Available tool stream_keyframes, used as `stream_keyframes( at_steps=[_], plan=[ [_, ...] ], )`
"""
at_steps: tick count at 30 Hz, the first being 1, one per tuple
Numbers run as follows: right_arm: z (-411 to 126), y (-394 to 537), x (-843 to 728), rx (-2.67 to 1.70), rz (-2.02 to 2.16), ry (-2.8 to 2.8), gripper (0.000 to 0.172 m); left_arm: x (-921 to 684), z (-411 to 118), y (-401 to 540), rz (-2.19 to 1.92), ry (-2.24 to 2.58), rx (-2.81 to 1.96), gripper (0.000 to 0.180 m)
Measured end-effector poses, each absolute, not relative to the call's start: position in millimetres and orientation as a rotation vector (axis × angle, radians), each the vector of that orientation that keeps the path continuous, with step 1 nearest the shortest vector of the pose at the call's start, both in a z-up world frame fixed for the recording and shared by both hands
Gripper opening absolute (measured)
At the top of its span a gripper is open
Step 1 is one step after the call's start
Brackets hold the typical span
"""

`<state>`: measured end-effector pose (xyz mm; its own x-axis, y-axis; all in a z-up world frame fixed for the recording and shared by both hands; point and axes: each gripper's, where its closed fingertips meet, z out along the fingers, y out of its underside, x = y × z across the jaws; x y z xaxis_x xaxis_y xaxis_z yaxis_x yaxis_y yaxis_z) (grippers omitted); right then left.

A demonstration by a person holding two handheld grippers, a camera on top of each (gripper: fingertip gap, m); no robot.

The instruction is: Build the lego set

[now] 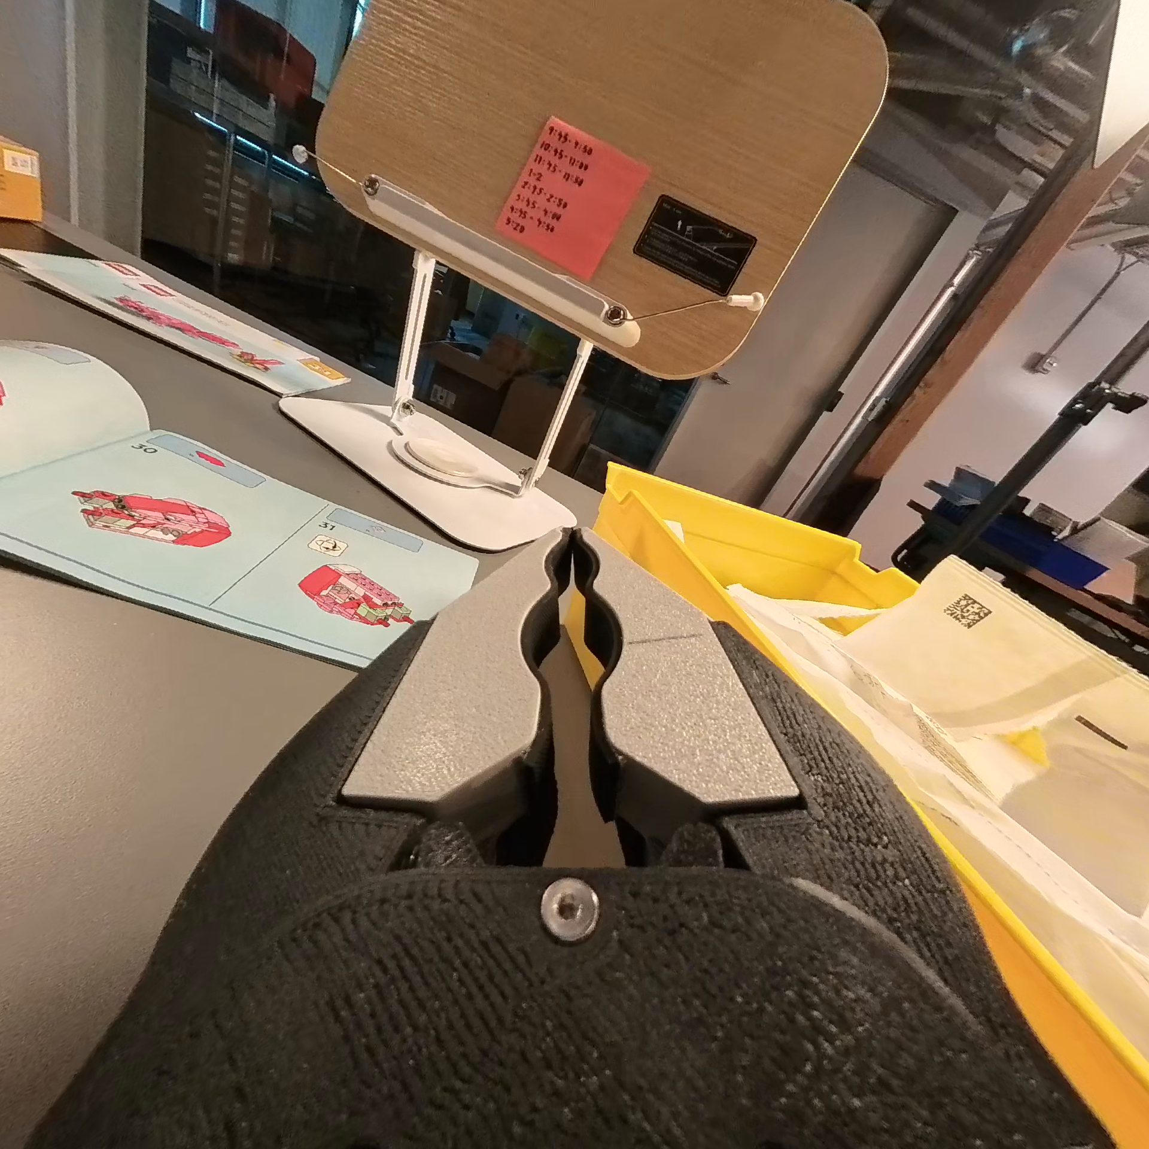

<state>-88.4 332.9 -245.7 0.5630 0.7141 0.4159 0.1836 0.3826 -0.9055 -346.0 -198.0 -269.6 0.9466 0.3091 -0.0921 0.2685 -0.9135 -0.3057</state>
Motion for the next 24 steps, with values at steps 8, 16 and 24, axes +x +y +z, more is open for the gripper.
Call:
stream_keyframes(
  at_steps=[8, 16, 24],
  plan=[
    [-244, 333, -87, -1.165, 0.442, -0.933, 0.0, -358, -324, -218, 0.234, -0.398, -3.266, 0.061],
    [-242, 334, -85, -1.168, 0.468, -0.914, 0.0, -349, -331, -215, 0.001, -0.393, -3.275, 0.036],
    [-241, 334, -85, -1.168, 0.479, -0.908, 0.0, -372, -323, -178, 0.136, -0.238, -3.098, 0.0]
  ],
)
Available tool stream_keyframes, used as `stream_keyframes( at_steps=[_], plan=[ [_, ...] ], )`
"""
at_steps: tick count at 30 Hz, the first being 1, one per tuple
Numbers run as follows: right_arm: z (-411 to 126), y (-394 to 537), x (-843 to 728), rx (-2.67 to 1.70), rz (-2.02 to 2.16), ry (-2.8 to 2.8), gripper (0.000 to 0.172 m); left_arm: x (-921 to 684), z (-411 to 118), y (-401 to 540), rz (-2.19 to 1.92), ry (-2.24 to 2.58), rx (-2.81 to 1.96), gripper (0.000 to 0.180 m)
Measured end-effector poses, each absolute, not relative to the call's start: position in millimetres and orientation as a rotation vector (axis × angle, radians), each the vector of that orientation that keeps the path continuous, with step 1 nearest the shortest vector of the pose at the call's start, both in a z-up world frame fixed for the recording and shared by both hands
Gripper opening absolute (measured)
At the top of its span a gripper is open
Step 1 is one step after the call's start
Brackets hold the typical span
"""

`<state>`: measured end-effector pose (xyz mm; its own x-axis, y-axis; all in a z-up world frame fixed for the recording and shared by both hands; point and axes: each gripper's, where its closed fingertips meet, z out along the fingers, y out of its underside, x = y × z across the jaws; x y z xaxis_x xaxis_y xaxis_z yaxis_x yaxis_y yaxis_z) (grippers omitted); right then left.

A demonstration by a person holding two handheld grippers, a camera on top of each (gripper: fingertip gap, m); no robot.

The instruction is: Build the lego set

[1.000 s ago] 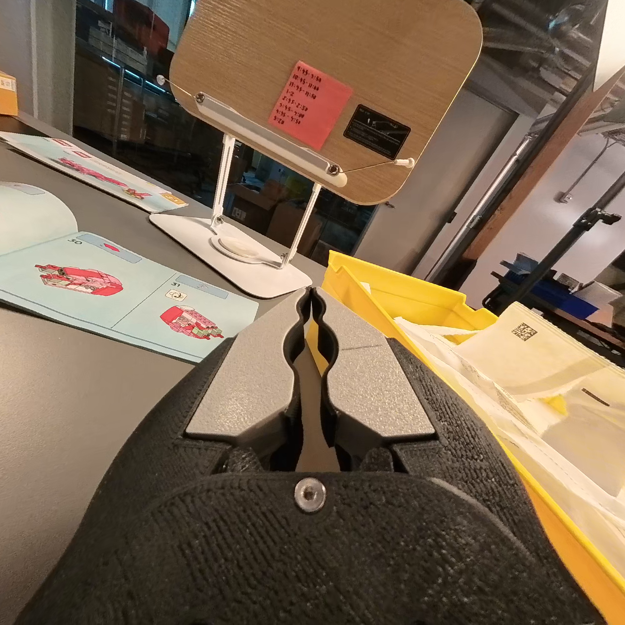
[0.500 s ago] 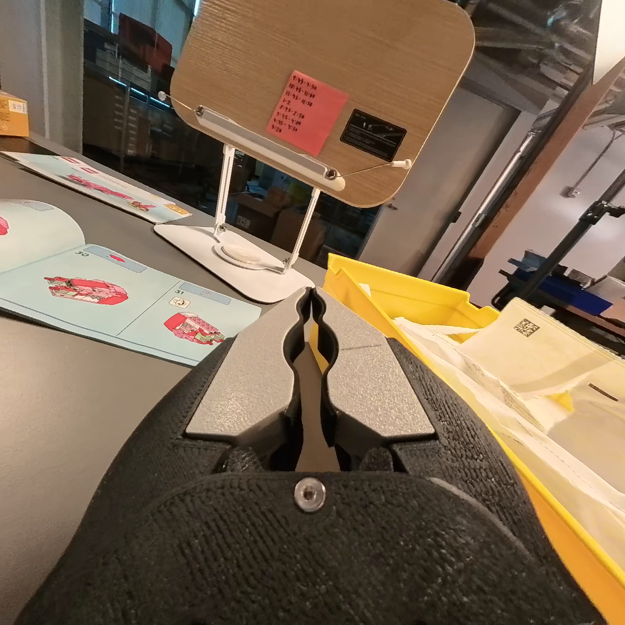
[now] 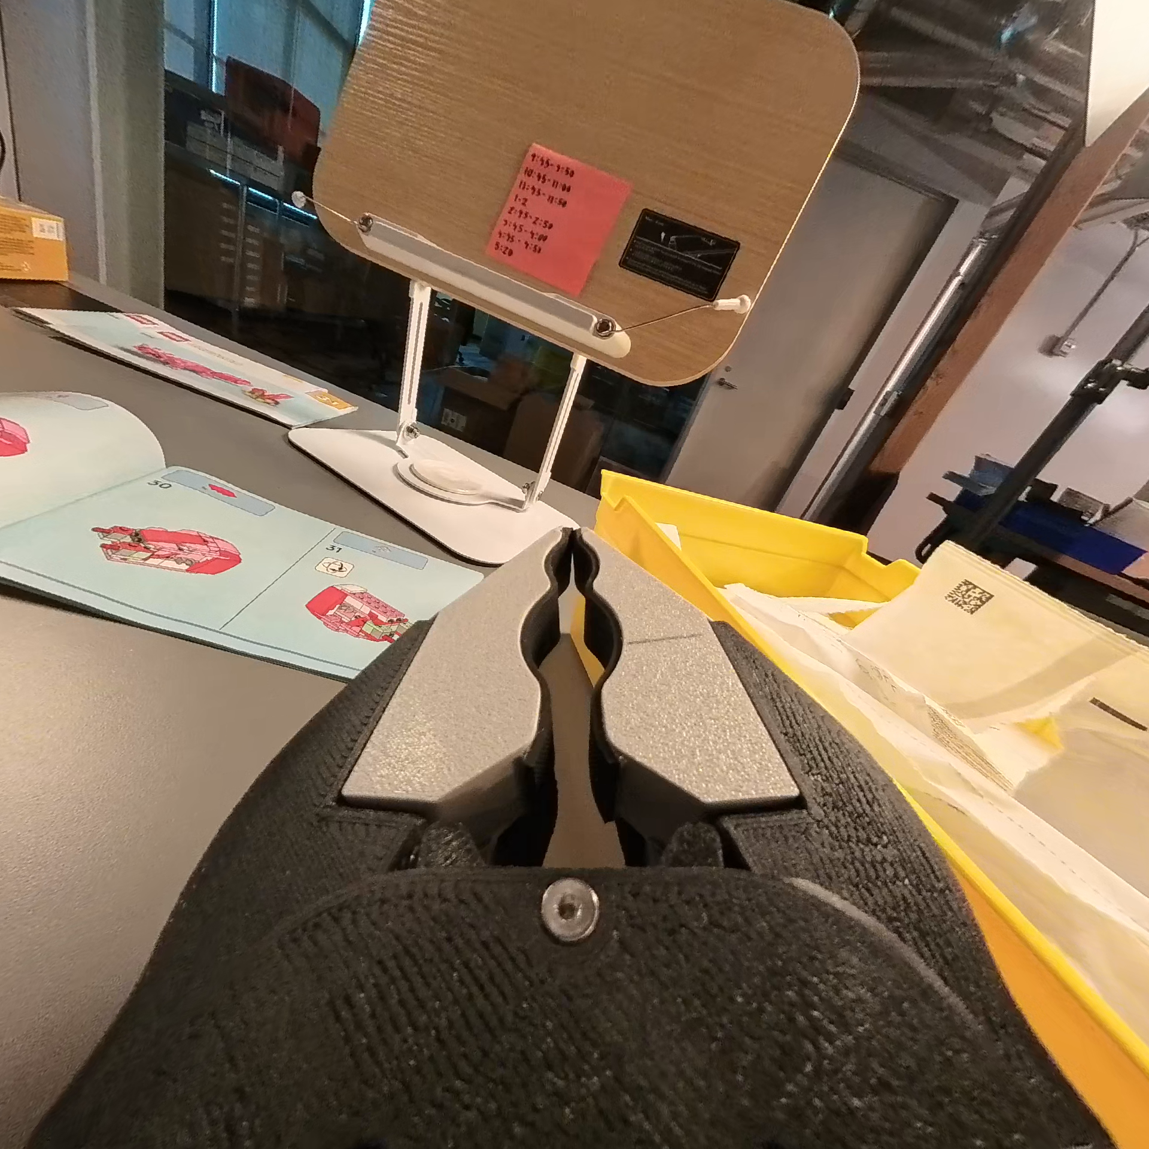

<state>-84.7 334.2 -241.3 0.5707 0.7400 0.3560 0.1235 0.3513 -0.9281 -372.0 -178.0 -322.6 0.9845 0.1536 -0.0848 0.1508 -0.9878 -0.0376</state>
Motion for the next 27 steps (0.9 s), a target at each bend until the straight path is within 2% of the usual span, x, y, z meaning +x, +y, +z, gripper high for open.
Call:
stream_keyframes(
  at_steps=[2, 5, 6, 10, 20, 21, 23, 27],
  plan=[
    [-241, 334, -85, -1.168, 0.483, -0.907, 0.0, -376, -318, -174, 0.156, -0.323, -3.059, 0.001],
    [-241, 334, -85, -1.168, 0.485, -0.909, 0.0, -361, -318, -191, 0.052, -0.555, -3.117, 0.041],
    [-241, 334, -85, -1.169, 0.486, -0.909, 0.0, -356, -319, -197, 0.029, -0.608, -3.143, 0.049],
    [-241, 334, -85, -1.168, 0.487, -0.91, 0.0, -350, -322, -200, 0.019, -0.553, -3.157, 0.035],
    [-241, 333, -85, -1.166, 0.485, -0.913, 0.0, -338, -338, -225, -0.077, -0.617, -3.325, 0.043],
    [-241, 333, -85, -1.166, 0.485, -0.913, 0.0, -336, -339, -224, -0.091, -0.604, -3.325, 0.041],
    [-241, 333, -85, -1.167, 0.485, -0.913, 0.0, -339, -338, -219, -0.078, -0.549, -3.312, 0.021],
    [-241, 334, -85, -1.168, 0.486, -0.913, 0.0, -352, -330, -203, 0.0, -0.502, -3.236, 0.012]
  ],
)
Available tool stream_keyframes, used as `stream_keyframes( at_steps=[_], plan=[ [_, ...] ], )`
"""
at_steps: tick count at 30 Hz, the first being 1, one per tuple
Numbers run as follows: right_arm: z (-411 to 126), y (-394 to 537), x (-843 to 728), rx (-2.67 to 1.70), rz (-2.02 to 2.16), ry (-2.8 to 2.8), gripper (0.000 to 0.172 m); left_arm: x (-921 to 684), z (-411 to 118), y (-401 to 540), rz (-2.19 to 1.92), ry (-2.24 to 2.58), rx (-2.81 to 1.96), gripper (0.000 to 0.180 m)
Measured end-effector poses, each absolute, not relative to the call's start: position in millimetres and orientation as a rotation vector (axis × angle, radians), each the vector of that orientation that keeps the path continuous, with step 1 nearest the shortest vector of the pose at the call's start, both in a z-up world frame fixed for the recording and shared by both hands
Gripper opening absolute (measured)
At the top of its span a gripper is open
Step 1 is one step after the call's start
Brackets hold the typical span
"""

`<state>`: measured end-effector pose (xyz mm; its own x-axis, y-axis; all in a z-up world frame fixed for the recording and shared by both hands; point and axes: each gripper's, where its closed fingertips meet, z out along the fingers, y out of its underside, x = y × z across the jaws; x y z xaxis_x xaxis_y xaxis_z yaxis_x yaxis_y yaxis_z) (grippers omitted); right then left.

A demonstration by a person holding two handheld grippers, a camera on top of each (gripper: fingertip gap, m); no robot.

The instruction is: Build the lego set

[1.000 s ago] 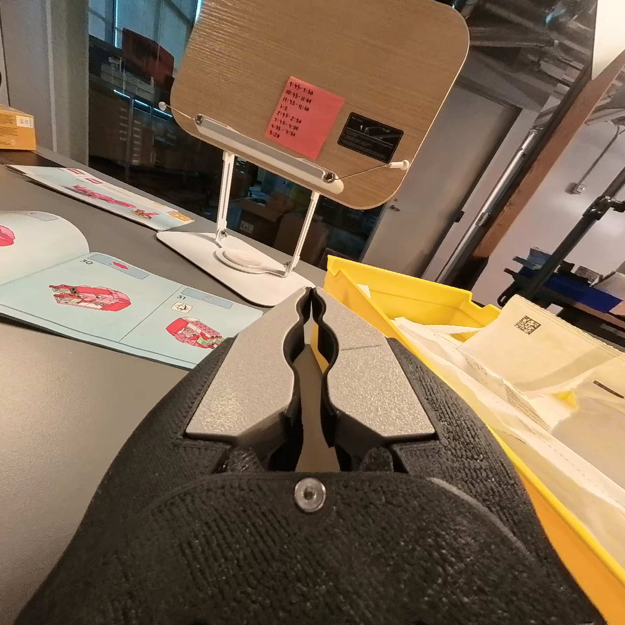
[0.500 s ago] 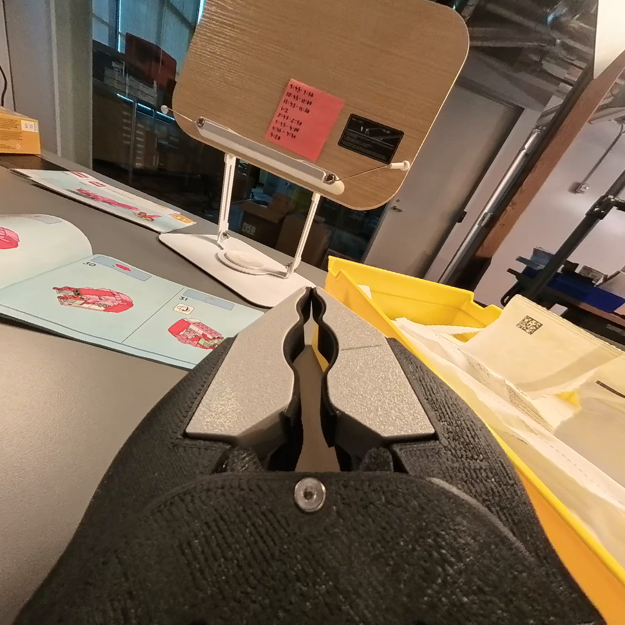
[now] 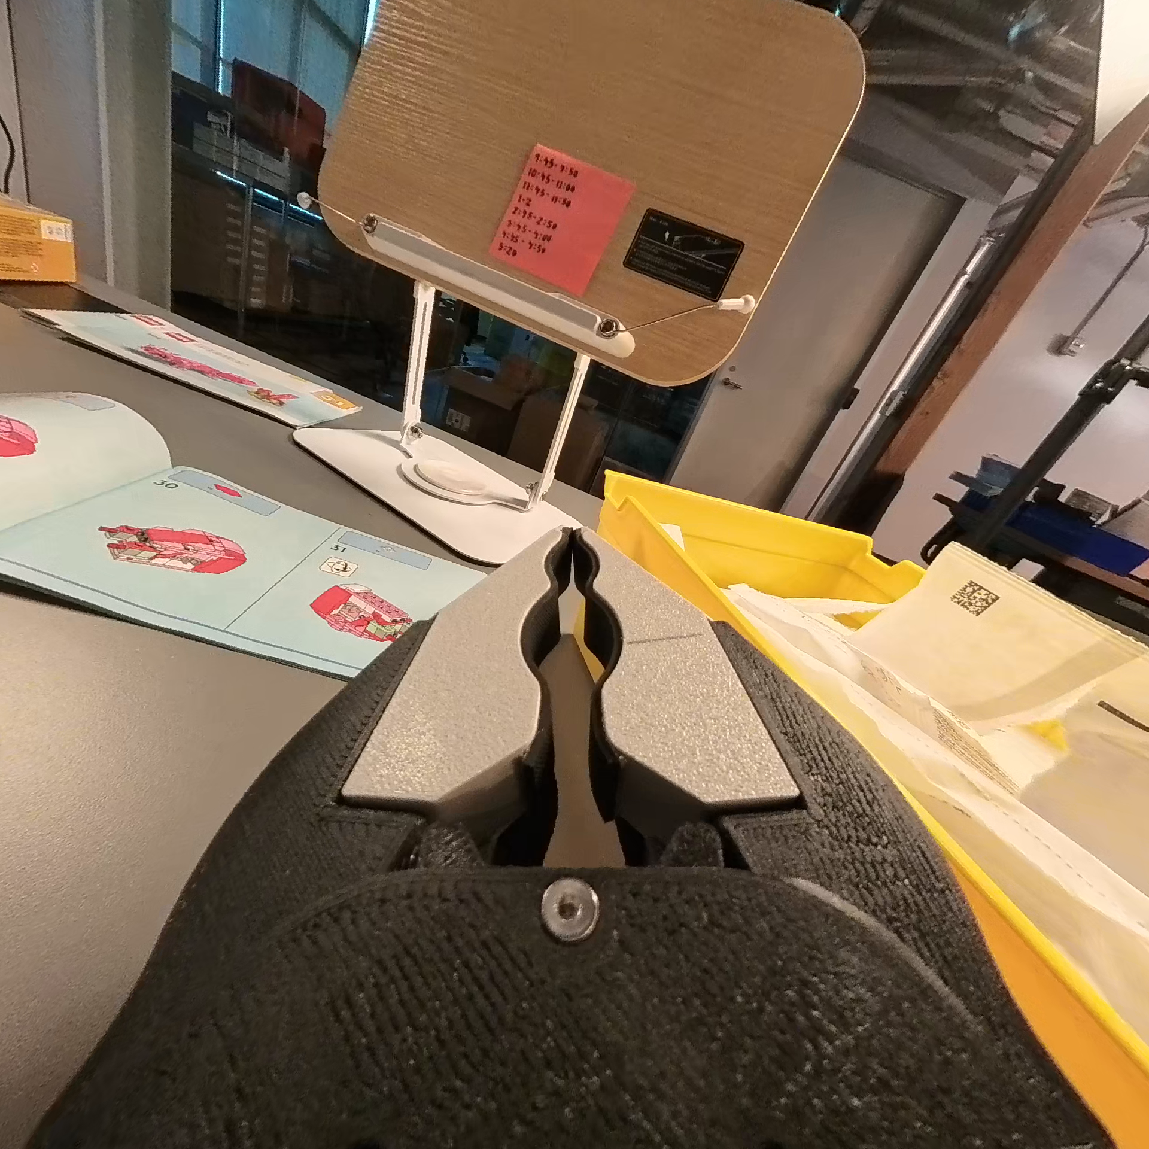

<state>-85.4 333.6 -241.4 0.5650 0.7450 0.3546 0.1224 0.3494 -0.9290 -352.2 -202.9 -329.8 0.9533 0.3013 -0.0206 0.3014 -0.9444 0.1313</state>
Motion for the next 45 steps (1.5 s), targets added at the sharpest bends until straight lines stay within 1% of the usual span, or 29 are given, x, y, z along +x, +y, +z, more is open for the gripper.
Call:
stream_keyframes(
  at_steps=[11, 19, 20, 23, 24, 27, 31, 35, 39, 43, 45],
  plan=[
    [-241, 334, -85, -1.168, 0.495, -0.908, 0.0, -430, -314, -123, -0.159, 0.605, 3.297, 0.012],
    [-241, 333, -86, -1.167, 0.501, -0.914, 0.0, -460, -324, -107, -0.043, 0.647, 3.287, 0.013],
    [-241, 333, -87, -1.167, 0.5, -0.915, 0.0, -461, -325, -107, -0.032, 0.661, 3.283, 0.019],
    [-241, 333, -87, -1.167, 0.501, -0.915, 0.0, -455, -326, -103, 0.041, 0.664, 3.29, 0.048],
    [-241, 333, -86, -1.168, 0.502, -0.914, 0.0, -450, -324, -99, 0.08, 0.646, 3.316, 0.053],
    [-241, 333, -86, -1.167, 0.503, -0.913, 0.0, -437, -310, -85, 0.155, 0.558, 3.441, 0.053],
    [-242, 333, -87, -1.165, 0.499, -0.922, 0.0, -394, -298, -70, 0.466, 0.32, 3.52, 0.051],
    [-242, 332, -88, -1.163, 0.497, -0.93, 0.0, -384, -303, -69, 0.338, 0.163, 3.508, 0.045],
    [-242, 332, -88, -1.161, 0.496, -0.93, 0.0, -388, -321, -72, 0.135, 0.072, 3.446, 0.04],
    [-242, 332, -88, -1.162, 0.497, -0.929, 0.0, -381, -332, -73, 0.23, 0.09, 3.407, 0.041],
    [-242, 331, -89, -1.161, 0.495, -0.933, 0.0, -386, -337, -78, 0.206, 0.098, 3.372, 0.041]
  ],
)
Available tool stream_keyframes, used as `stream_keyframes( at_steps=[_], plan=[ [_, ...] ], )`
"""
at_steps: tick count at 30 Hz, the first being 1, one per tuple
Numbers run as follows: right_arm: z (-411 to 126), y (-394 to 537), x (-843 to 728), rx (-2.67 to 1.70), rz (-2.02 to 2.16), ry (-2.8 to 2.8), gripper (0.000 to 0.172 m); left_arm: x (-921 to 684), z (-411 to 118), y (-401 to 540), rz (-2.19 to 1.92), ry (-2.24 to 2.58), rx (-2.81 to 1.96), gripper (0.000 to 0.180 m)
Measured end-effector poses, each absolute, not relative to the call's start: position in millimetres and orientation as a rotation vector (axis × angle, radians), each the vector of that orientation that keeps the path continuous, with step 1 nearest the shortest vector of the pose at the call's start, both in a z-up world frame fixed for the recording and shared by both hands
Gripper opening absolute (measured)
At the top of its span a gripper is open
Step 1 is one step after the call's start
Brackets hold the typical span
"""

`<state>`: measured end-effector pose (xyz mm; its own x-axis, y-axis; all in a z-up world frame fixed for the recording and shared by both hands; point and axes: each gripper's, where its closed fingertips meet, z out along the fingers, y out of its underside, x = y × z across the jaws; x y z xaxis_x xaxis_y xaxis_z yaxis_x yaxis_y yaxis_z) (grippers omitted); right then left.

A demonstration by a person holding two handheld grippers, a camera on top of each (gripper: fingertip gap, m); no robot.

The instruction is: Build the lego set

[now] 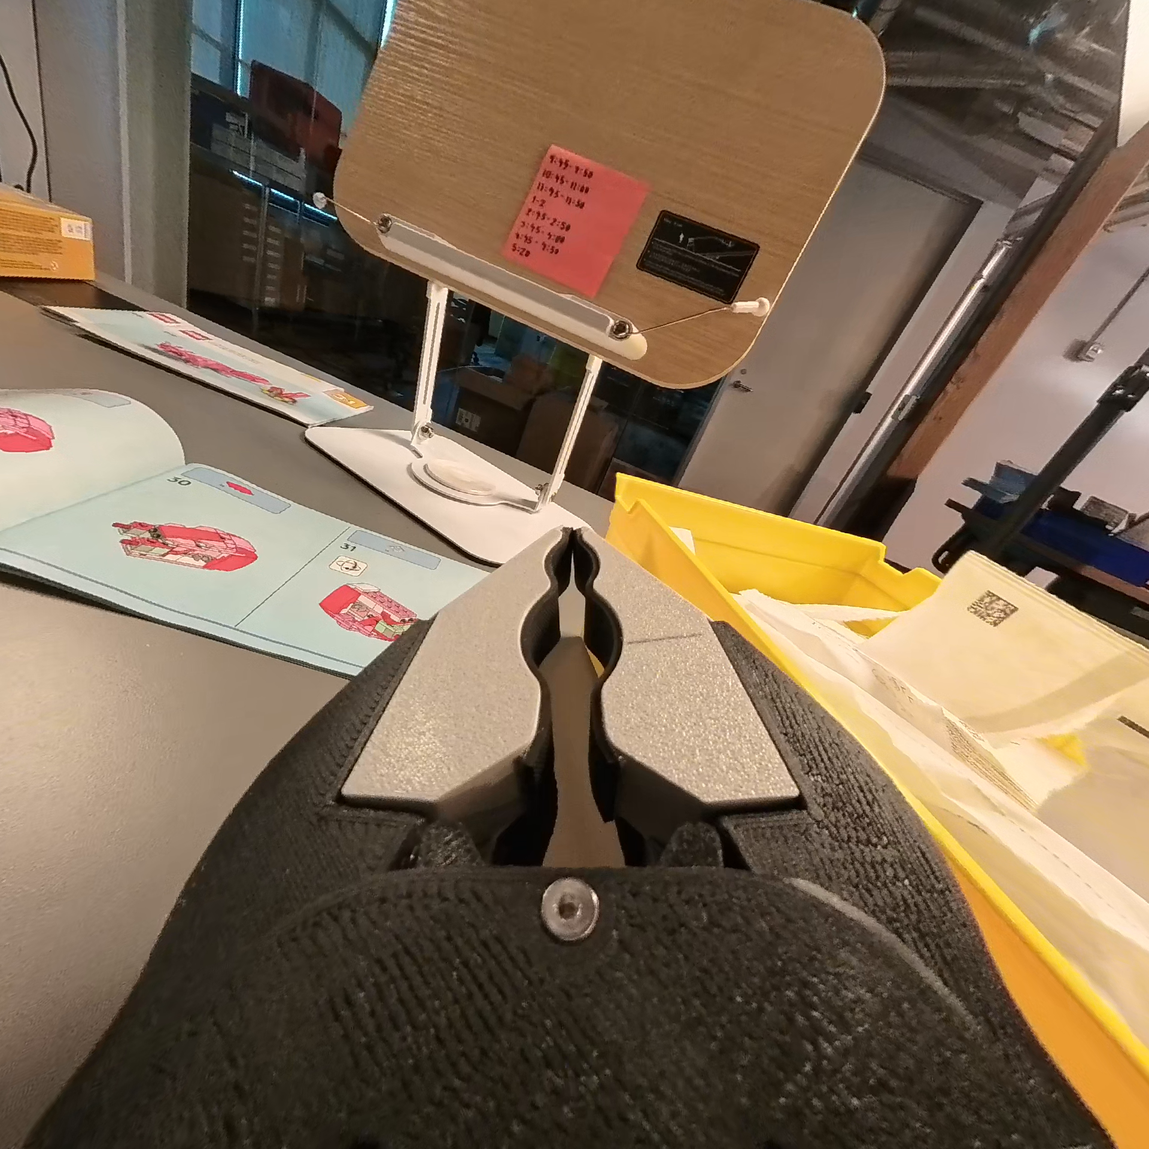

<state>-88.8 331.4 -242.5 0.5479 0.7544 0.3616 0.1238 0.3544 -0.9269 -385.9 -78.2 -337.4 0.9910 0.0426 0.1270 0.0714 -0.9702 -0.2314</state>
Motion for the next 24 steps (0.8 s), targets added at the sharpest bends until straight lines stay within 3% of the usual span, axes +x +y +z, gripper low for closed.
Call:
stream_keyframes(
  at_steps=[5, 6, 7, 8, 12, 24],
  plan=[
    [-243, 331, -89, -1.161, 0.492, -0.938, 0.0, -410, -339, -88, -0.027, -0.107, -2.937, 0.024],
    [-243, 331, -89, -1.161, 0.493, -0.937, 0.0, -423, -336, -88, 0.063, -0.13, -2.917, 0.002],
    [-243, 331, -89, -1.161, 0.493, -0.938, 0.0, -436, -332, -88, 0.133, -0.18, -2.892, 0.0],
    [-243, 331, -89, -1.16, 0.492, -0.938, 0.0, -444, -328, -89, 0.136, -0.252, -2.869, 0.0],
    [-243, 331, -89, -1.159, 0.491, -0.937, 0.0, -442, -314, -95, -0.057, -0.461, -2.816, 0.037],
    [-242, 332, -89, -1.165, 0.495, -0.932, 0.0, -424, -324, -164, 0.005, -0.576, -3.16, 0.029]
  ],
)
